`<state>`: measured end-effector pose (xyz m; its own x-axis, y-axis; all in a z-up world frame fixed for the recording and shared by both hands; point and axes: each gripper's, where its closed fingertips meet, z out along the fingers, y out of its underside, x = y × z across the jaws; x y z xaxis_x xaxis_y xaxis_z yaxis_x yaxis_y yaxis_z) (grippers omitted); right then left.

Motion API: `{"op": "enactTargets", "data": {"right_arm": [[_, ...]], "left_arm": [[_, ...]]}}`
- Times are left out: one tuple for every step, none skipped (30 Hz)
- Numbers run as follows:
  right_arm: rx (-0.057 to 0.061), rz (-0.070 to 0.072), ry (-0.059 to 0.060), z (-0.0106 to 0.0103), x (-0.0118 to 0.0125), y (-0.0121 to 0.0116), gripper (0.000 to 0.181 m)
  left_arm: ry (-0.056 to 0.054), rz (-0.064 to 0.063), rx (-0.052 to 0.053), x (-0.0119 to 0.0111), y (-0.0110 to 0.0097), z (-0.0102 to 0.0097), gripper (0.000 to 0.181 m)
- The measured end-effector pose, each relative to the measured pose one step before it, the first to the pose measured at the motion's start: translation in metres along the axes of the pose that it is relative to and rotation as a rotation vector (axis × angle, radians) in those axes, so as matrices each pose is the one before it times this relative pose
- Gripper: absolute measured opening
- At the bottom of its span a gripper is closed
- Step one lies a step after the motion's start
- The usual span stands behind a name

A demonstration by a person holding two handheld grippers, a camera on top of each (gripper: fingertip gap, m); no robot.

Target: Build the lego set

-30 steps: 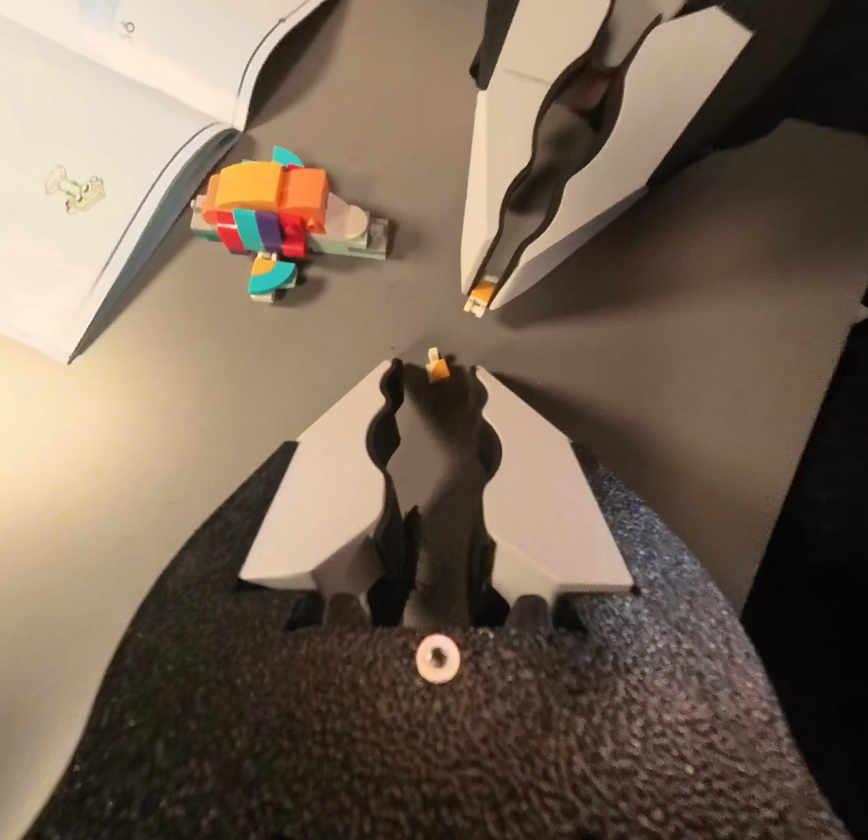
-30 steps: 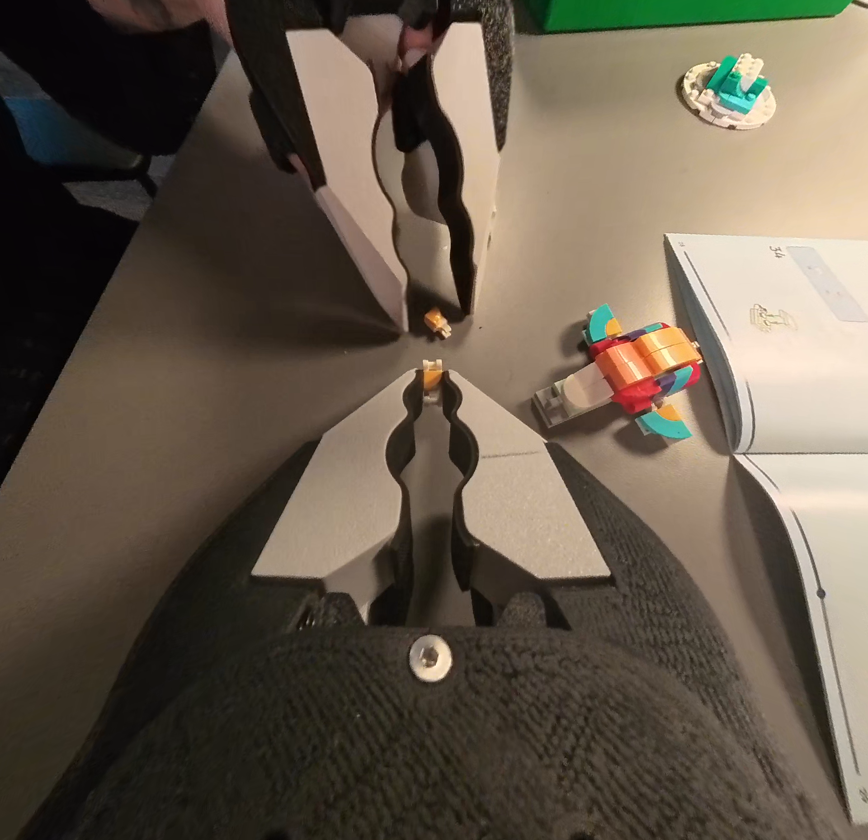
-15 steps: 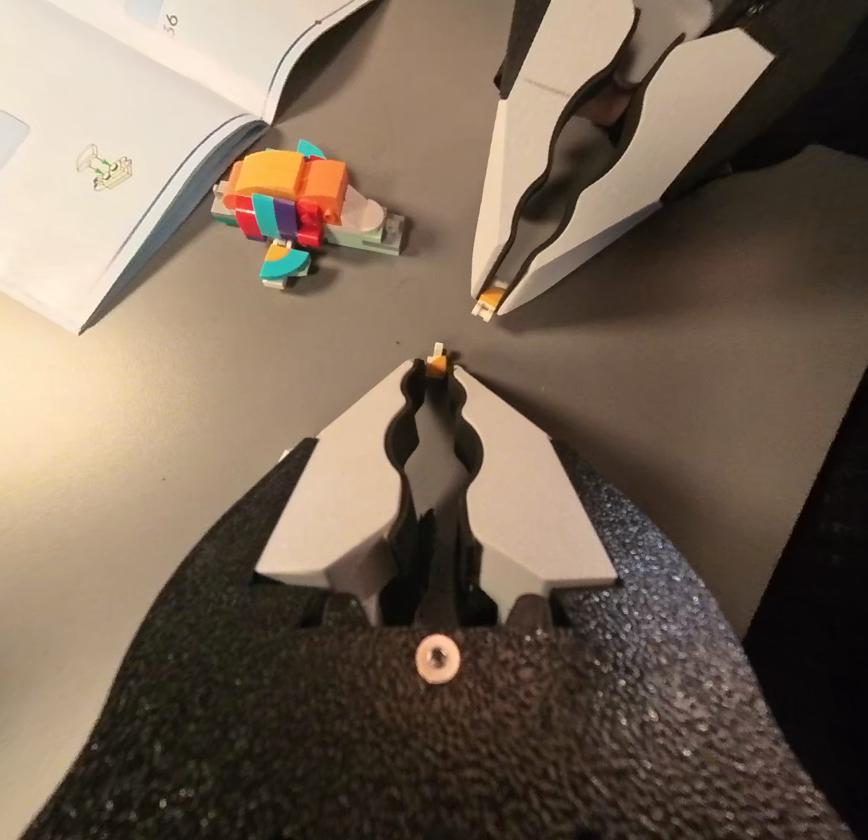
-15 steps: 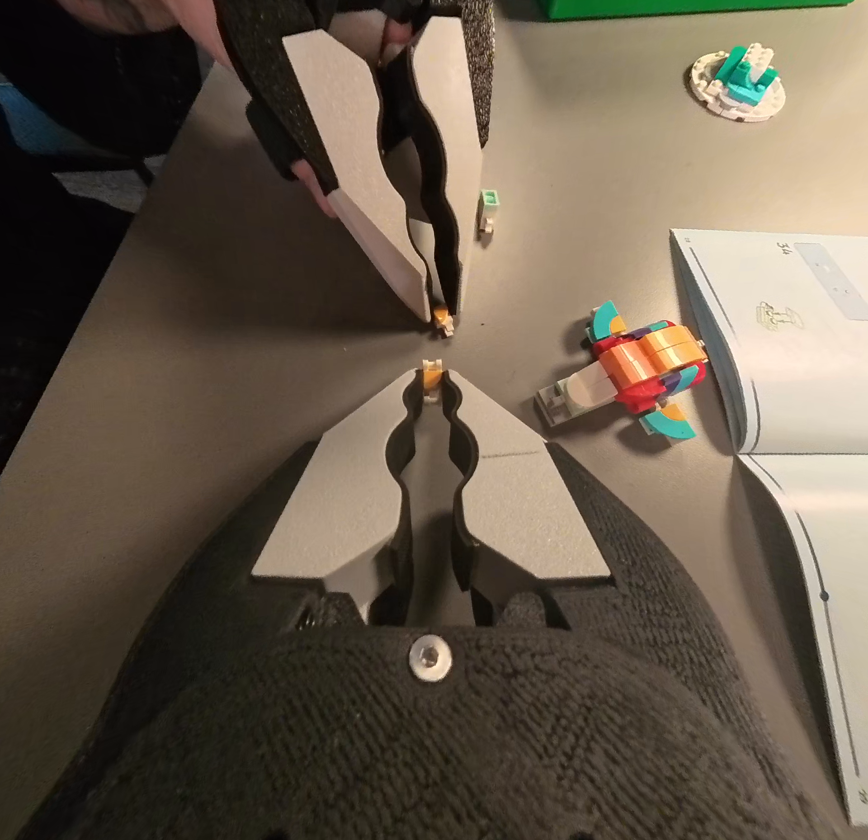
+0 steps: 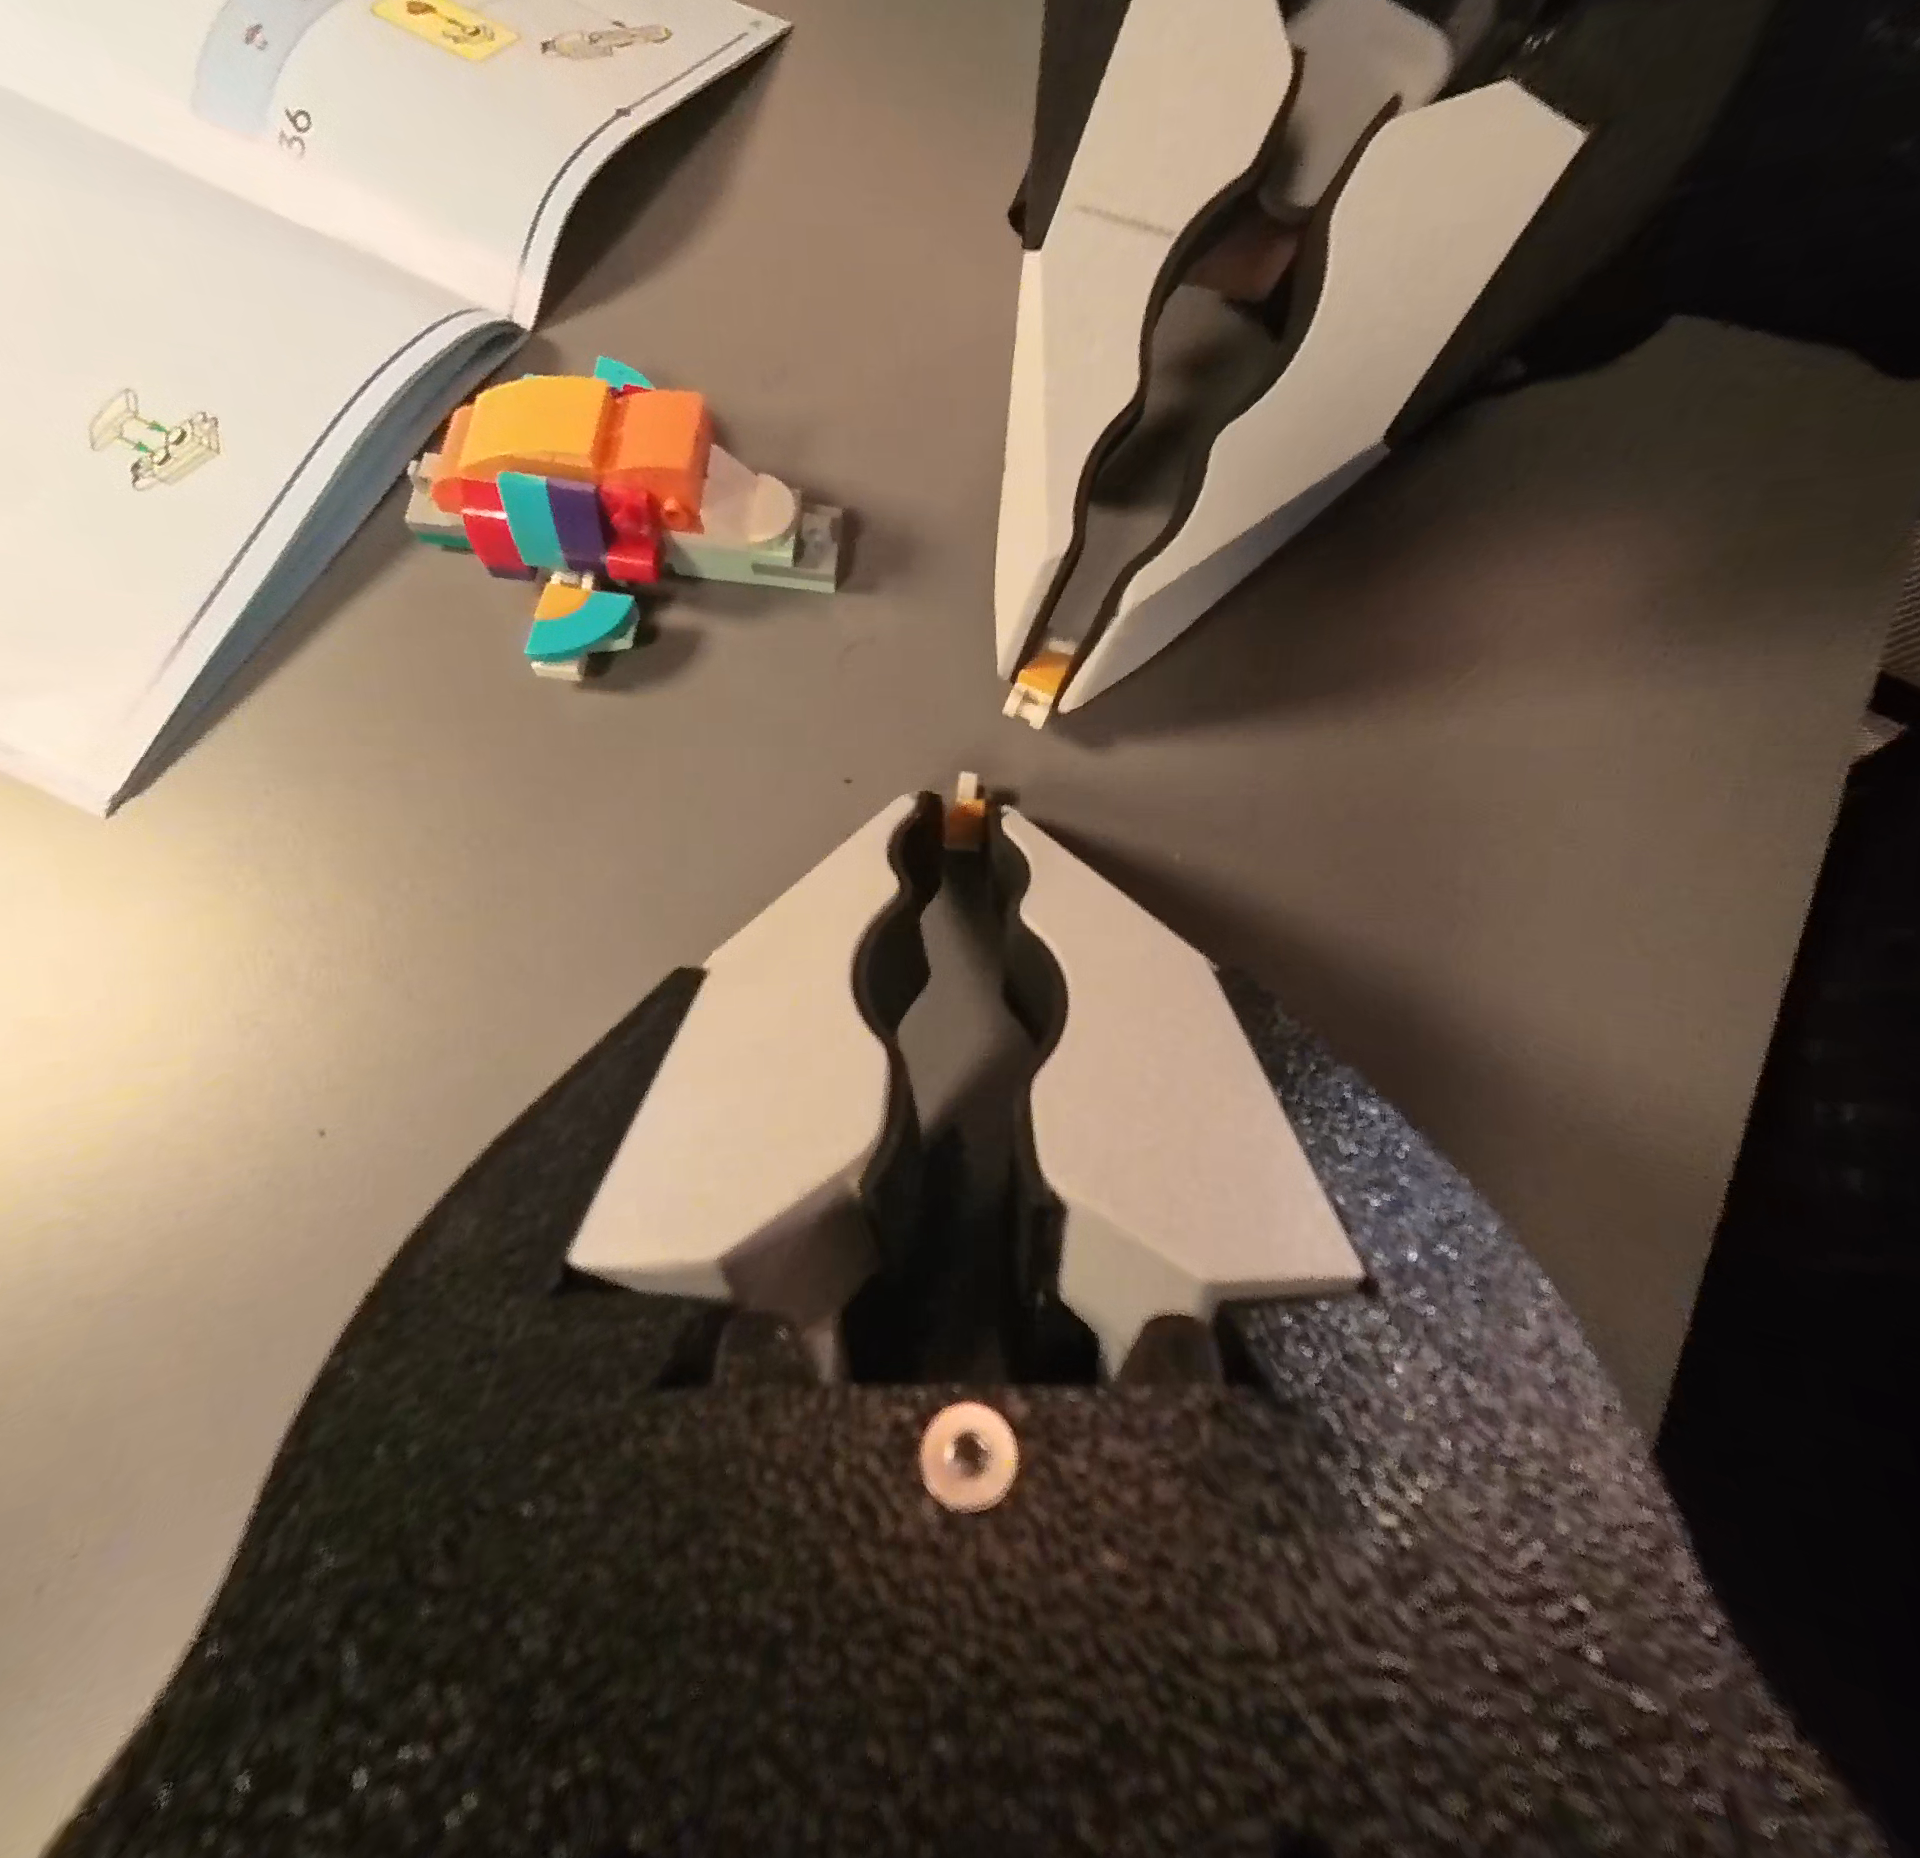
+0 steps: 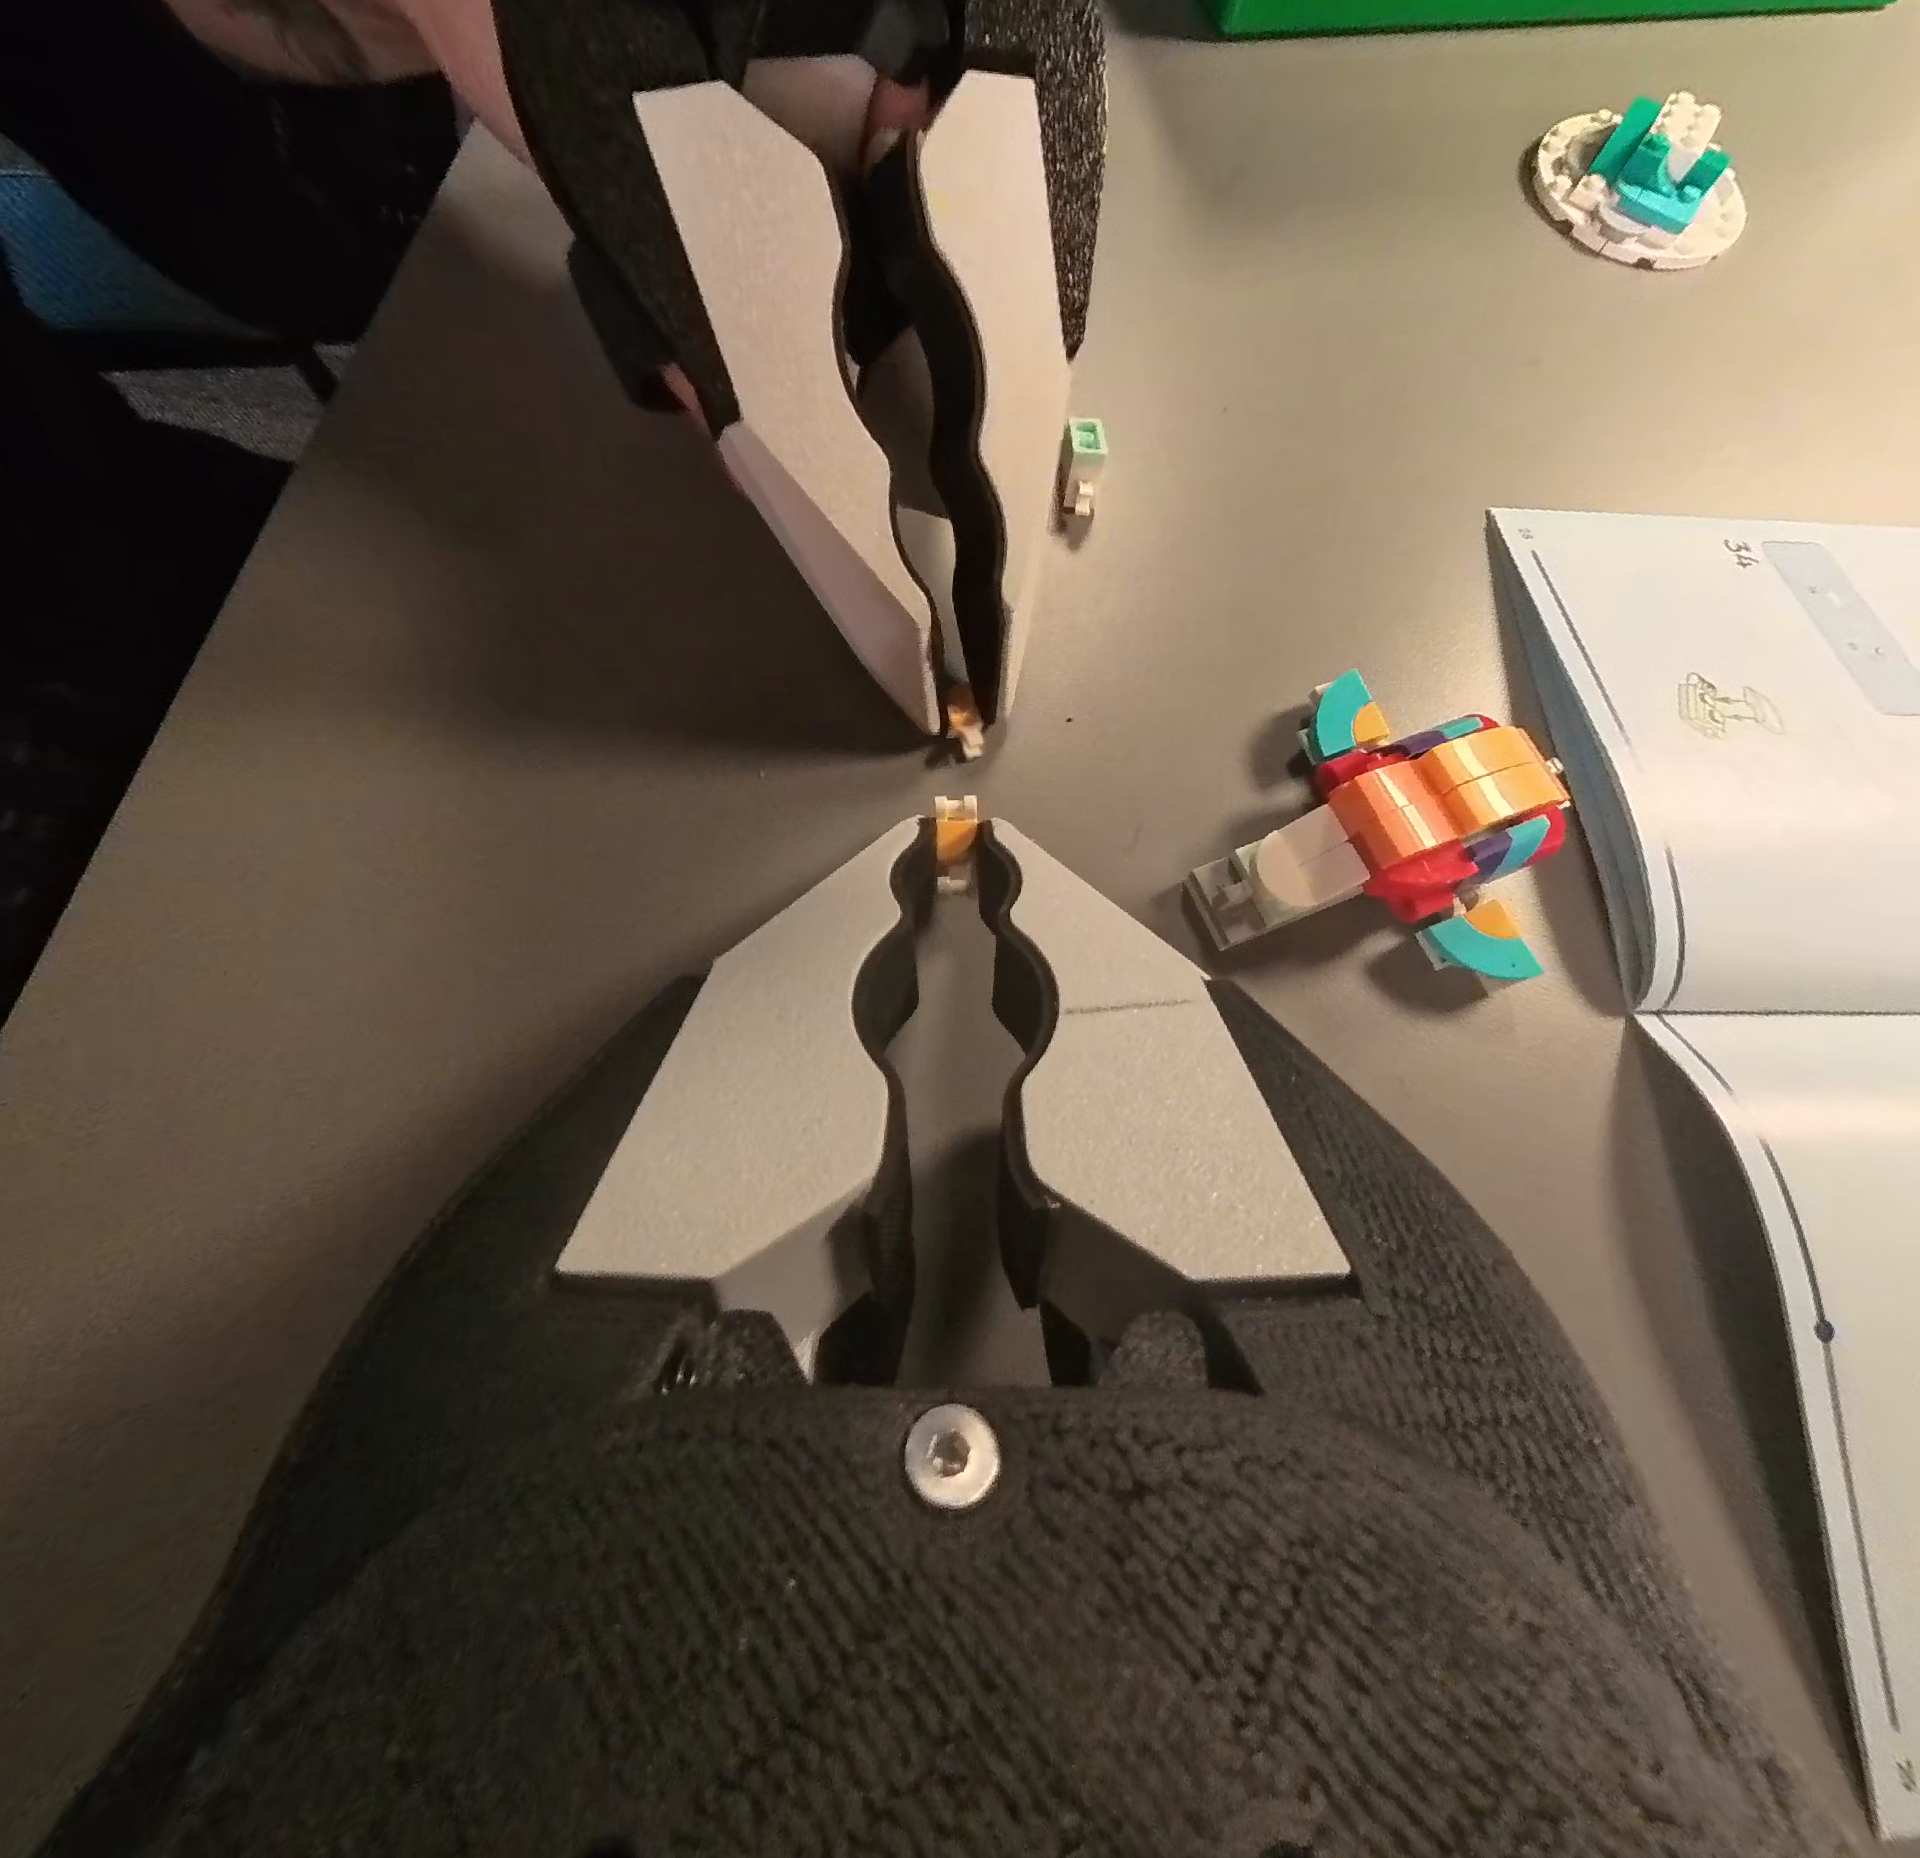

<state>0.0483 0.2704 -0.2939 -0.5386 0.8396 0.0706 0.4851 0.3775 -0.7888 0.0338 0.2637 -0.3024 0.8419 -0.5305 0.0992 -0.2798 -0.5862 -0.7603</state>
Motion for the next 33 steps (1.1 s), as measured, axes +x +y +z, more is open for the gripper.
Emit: {"op": "enactTargets", "data": {"right_arm": [[0.0000, -0.0045, -0.0004, 0.00020, -0.00039, -0.00021, 0.005], [0.0010, -0.0081, -0.0011, 0.00027, -0.00080, -0.00041, 0.005], [0.0010, -0.0093, 0.0015, 0.00038, -0.00060, -0.00054, 0.005], [-0.0036, -0.0072, -0.0002, 0.00061, -0.00059, 0.00009, 0.005], [-0.0082, -0.0059, -0.0023, 0.00097, -0.00083, 0.00084, 0.005], [-0.0054, -0.0064, 0.0002, 0.00098, -0.00049, 0.00033, 0.005], [0.0012, -0.0078, 0.0011, 0.00059, -0.00037, -0.00072, 0.005], [0.0049, -0.0072, -0.0043, 0.00034, -0.00106, -0.00120, 0.005], [0.0045, -0.0040, -0.0042, 0.00033, -0.00089, -0.00111, 0.005], [0.0026, -0.0013, -0.0025, 0.00014, -0.00040, -0.00061, 0.005], [-0.0013, -0.0010, -0.0042, 0.00029, -0.00060, -0.00001, 0.005], [-0.0025, -0.0008, -0.0014, 0.00020, -0.00028, 0.00029, 0.005], [-0.0010, -0.0009, 0.0007, 0.00007, -0.00001, 0.00014, 0.005], [-0.0015, -0.0018, 0.0012, 0.00011, -0.00004, 0.00012, 0.005], [-0.0006, -0.0031, 0.0025, 0.00006, -0.00010, 0.00004, 0.005], [-0.0007, -0.0034, 0.0034, 0.00011, 0.00011, 0.00001, 0.005], [0.0005, -0.0036, 0.0040, 0.00010, 0.00008, -0.00024, 0.005], [0.0037, -0.0022, 0.0022, -0.00002, 0.00002, -0.00063, 0.005], [0.0027, 0.0012, 0.0006, -0.00006, -0.00002, -0.00057, 0.005], [-0.0019, 0.0004, 0.0009, 0.00023, 0.00016, 0.00025, 0.005], [-0.0020, 0.0019, 0.0003, 0.00024, 0.00005, 0.00013, 0.005], [-0.0008, 0.0014, 0.0018, 0.00019, 0.00025, -0.00006, 0.005], [-0.0015, -0.0010, 0.0032, 0.00018, 0.00024, 0.00006, 0.005], [-0.0020, -0.0013, 0.0043, 0.00039, 0.00022, 0.00003, 0.005], [-0.0029, -0.0031, 0.0032, 0.00064, 0.00005, 0.00001, 0.005], [-0.0028, -0.0050, -0.0004, 0.00090, -0.00068, -0.00027, 0.005], [-0.0079, -0.0050, 0.0033, 0.00103, -0.00012, 0.00055, 0.005], [-0.0049, -0.0049, 0.0017, 0.00092, -0.00022, 0.00027, 0.005], [-0.0001, -0.0046, -0.0079, 0.00096, -0.00144, -0.00066, 0.005], [-0.0020, -0.0028, -0.0011, 0.00068, -0.00050, -0.00051, 0.005], [0.0018, 0.0026, 0.0000, -0.00005, 0.00037, -0.00026, 0.005], [0.0008, 0.0048, -0.0009, 0.00000, 0.00035, -0.00004, 0.005], [0.0015, 0.0029, -0.0010, 0.00009, 0.00016, -0.00023, 0.005]], "left_arm": [[0.0004, 0.0172, 0.0017, 0.00040, -0.00008, 0.00000, 0.006], [-0.0071, 0.0394, 0.0065, 0.00036, -0.00042, -0.00015, 0.006], [-0.0027, 0.0436, 0.0067, 0.00184, -0.00067, -0.00031, 0.006], [-0.0082, 0.0470, 0.0102, 0.00182, -0.00138, -0.00044, 0.006], [-0.0118, 0.0412, 0.0140, 0.00152, -0.00173, -0.00036, 0.005], [0.0019, 0.0279, 0.0079, 0.00271, -0.00105, -0.00019, 0.005], [-0.0024, 0.0175, 0.0074, 0.00143, -0.00092, -0.00007, 0.005], [-0.0002, 0.0071, 0.0061, 0.00083, -0.00062, -0.00011, 0.005], [0.0046, -0.0012, -0.0005, 0.00064, 0.00012, -0.00009, 0.005], [-0.0003, -0.0069, -0.0014, -0.00061, 0.00017, 0.00011, 0.005], [0.0013, -0.0062, -0.0015, -0.00041, 0.00026, 0.00016, 0.005], [0.0035, -0.0050, -0.0013, -0.00007, 0.00015, 0.00009, 0.005], [0.0004, 0.0003, -0.0001, -0.00025, 0.00001, 0.00003, 0.005], [0.0009, 0.0001, -0.0005, 0.00006, 0.00002, 0.00003, 0.005], [0.0027, -0.0028, -0.0009, 0.00009, 0.00017, 0.00011, 0.005], [0.0022, -0.0049, -0.0013, -0.00011, 0.00014, 0.00006, 0.005], [0.0009, -0.0067, -0.0018, -0.00016, 0.00029, 0.00009, 0.005], [0.0010, -0.0052, -0.0012, -0.00012, 0.00012, 0.00005, 0.005], [0.0006, -0.0022, -0.0003, -0.00004, 0.00004, 0.00001, 0.005], [-0.0007, -0.0019, -0.0007, -0.00017, 0.00005, 0.00003, 0.005], [-0.0017, -0.0007, -0.0004, -0.00004, 0.00006, -0.00005, 0.005], [-0.0020, 0.0001, -0.0004, -0.00007, 0.00002, 0.00000, 0.005], [0.0006, 0.0028, -0.0011, 0.00016, 0.00016, -0.00012, 0.005], [0.0012, 0.0024, -0.0034, 0.00038, 0.00026, 0.00000, 0.005], [0.0027, 0.0026, -0.0025, 0.00059, 0.00022, 0.00012, 0.005], [0.0048, 0.0029, -0.0007, 0.00091, -0.00007, 0.00012, 0.005], [0.0011, -0.0005, -0.0047, 0.00009, 0.00022, 0.00007, 0.004], [0.0010, 0.0003, -0.0003, 0.00067, -0.00035, 0.00042, 0.003], [0.0183, 0.0098, 0.0155, 0.00465, -0.00276, 0.00151, 0.000], [-0.0059, 0.0111, -0.0036, 0.00116, -0.00093, 0.00116, 0.000], [-0.0121, 0.0057, 0.0016, -0.00060, -0.00038, 0.00011, 0.000], [-0.0015, -0.0132, 0.0041, -0.00047, -0.00012, -0.00014, 0.000], [0.0010, -0.0072, 0.0015, -0.00035, 0.00018, -0.00046, 0.000]]}}
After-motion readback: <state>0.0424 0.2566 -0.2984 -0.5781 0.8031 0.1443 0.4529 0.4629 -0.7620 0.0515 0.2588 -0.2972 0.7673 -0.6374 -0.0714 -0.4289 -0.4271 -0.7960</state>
